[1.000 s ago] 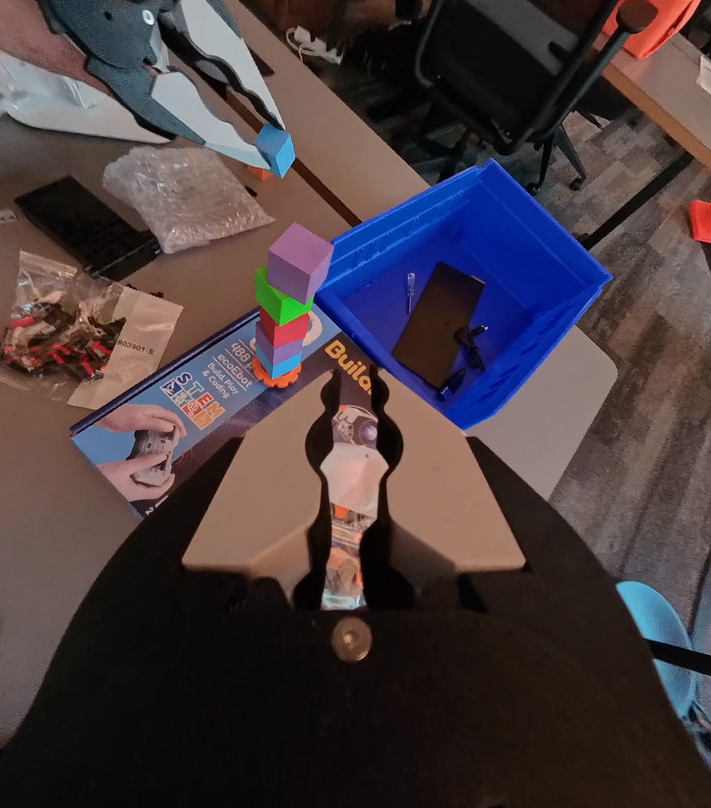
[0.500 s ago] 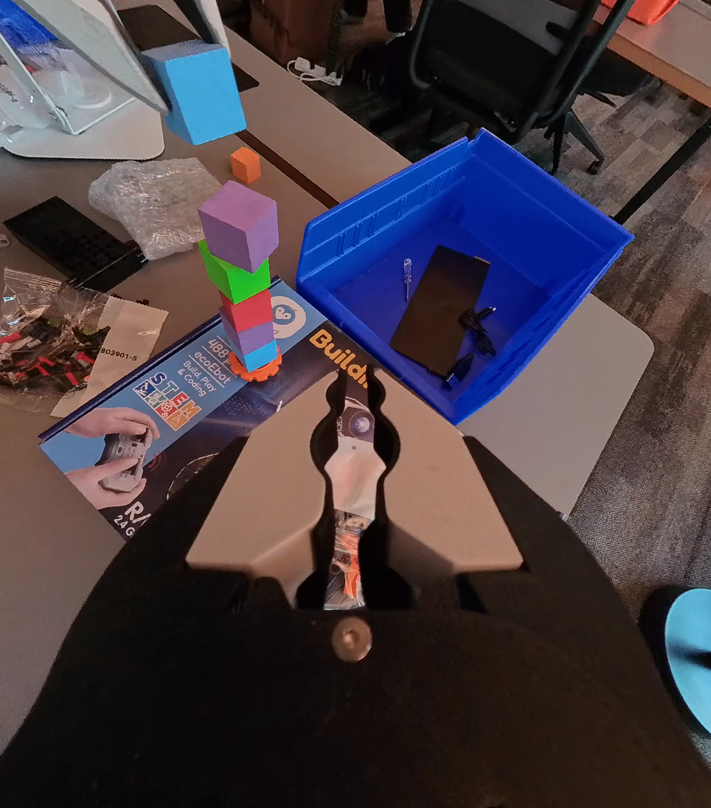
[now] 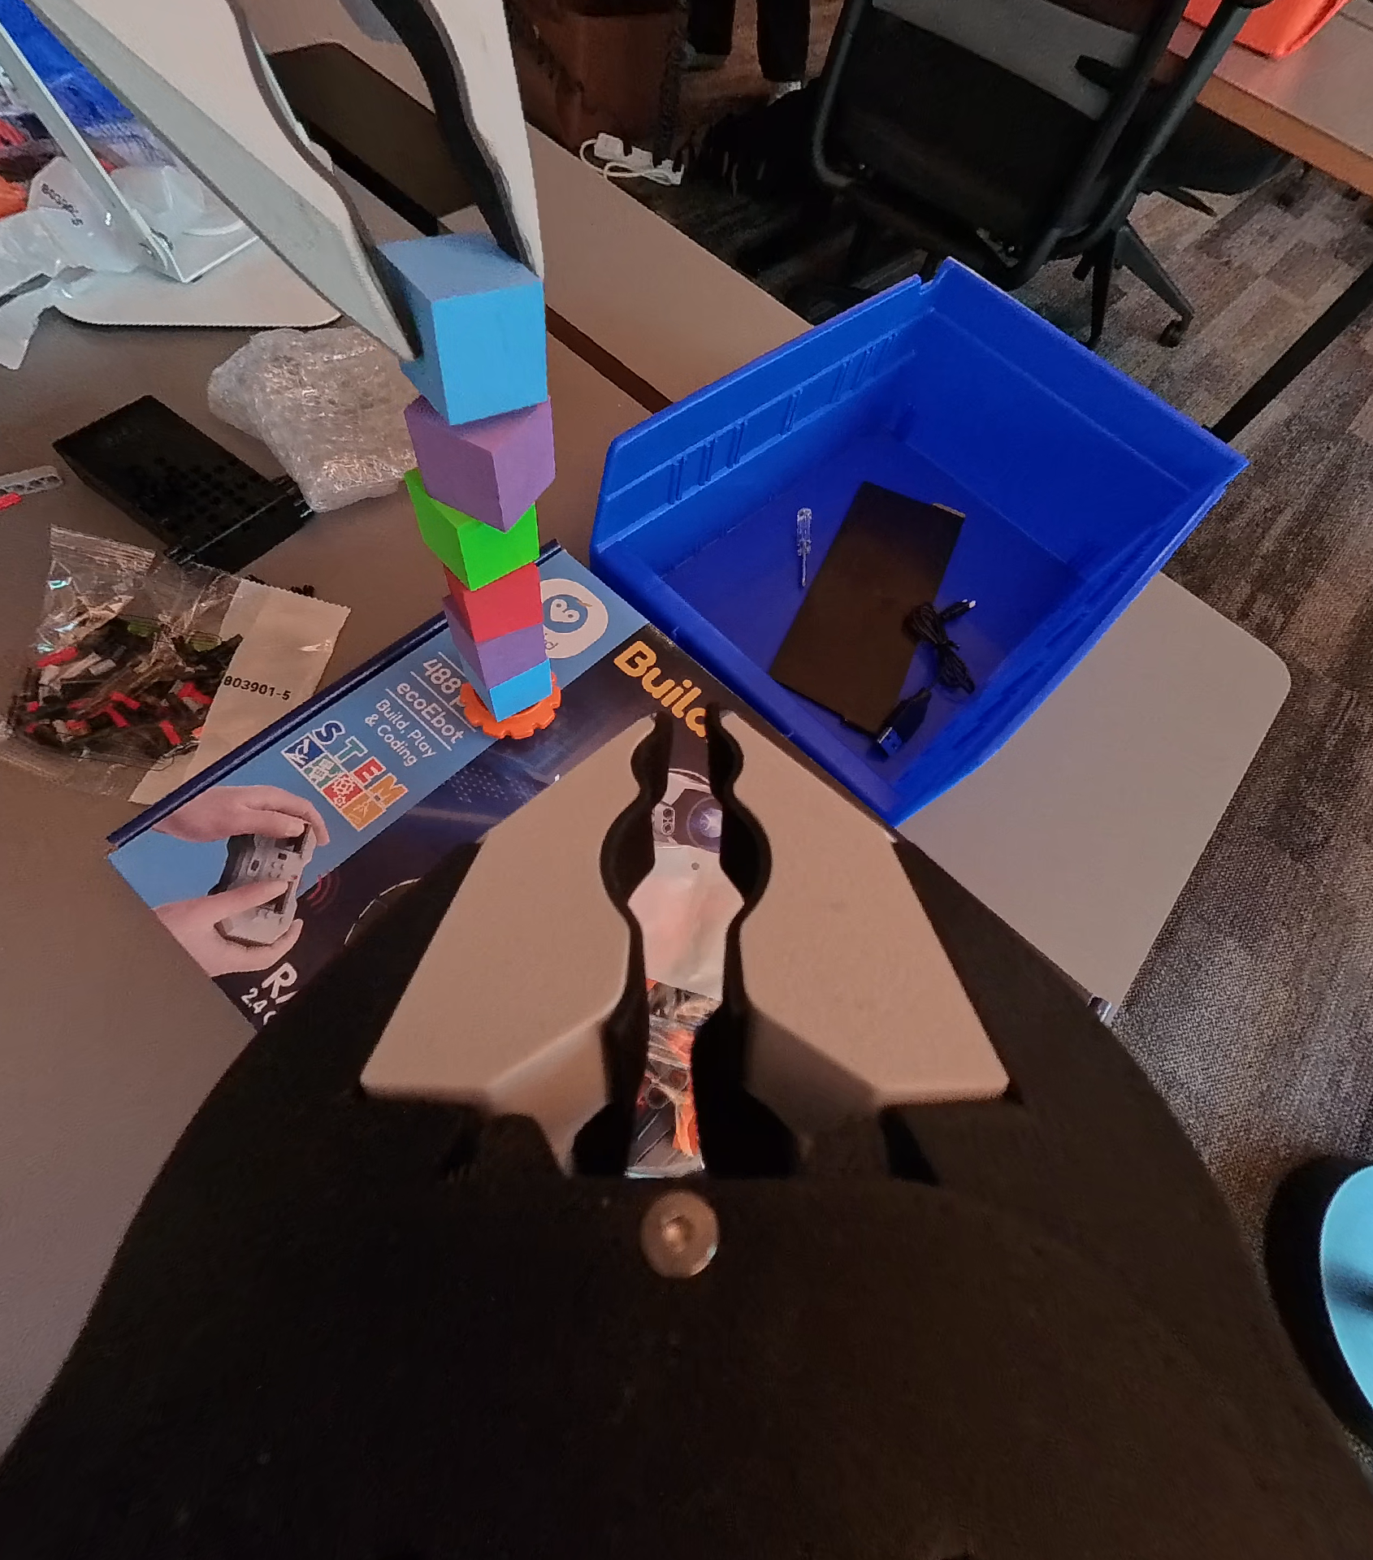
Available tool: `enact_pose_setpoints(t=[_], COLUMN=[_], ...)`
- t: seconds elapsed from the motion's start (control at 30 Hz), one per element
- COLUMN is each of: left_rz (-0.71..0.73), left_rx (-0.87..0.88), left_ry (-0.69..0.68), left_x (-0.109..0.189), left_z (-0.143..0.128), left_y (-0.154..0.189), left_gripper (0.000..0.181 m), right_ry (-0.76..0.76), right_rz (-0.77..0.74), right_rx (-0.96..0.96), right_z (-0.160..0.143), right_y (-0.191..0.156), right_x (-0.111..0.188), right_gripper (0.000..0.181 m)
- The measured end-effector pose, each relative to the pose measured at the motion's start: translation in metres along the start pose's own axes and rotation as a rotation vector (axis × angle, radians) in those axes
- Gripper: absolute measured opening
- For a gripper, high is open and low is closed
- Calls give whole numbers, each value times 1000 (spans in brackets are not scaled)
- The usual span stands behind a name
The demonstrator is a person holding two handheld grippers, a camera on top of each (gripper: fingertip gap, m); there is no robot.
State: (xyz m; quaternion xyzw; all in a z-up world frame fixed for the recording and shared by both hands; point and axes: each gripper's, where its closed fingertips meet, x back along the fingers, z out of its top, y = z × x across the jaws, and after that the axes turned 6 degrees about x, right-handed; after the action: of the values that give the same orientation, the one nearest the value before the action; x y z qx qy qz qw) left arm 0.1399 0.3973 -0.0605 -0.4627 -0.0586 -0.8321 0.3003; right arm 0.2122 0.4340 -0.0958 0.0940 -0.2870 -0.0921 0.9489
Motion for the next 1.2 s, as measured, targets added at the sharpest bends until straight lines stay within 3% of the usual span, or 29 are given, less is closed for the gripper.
enact_pose_setpoints(t=[0.7,0.9,0.97,1.07,1.2], left_rz=[5,85,205,363,459], left_rx=[-2,36,38,112,280], left_ry=[4,86,101,71,-31], left_x=[0,24,43,62,45], left_z=[0,-1,-18,-68,-155], left_y=[0,-8,-16,-35,-70], left_gripper=[33,44,47,46,43], right_ry=[16,25,31,37,43], right_rz=[13,9,10,11,18], right_rx=[-3,-8,-12,-19,-15], right_z=[2,2,2,2,4], right_y=[-2,0,1,2,0], right_x=[3,6,7,9,8], right_gripper=[6,5,5,5,4])
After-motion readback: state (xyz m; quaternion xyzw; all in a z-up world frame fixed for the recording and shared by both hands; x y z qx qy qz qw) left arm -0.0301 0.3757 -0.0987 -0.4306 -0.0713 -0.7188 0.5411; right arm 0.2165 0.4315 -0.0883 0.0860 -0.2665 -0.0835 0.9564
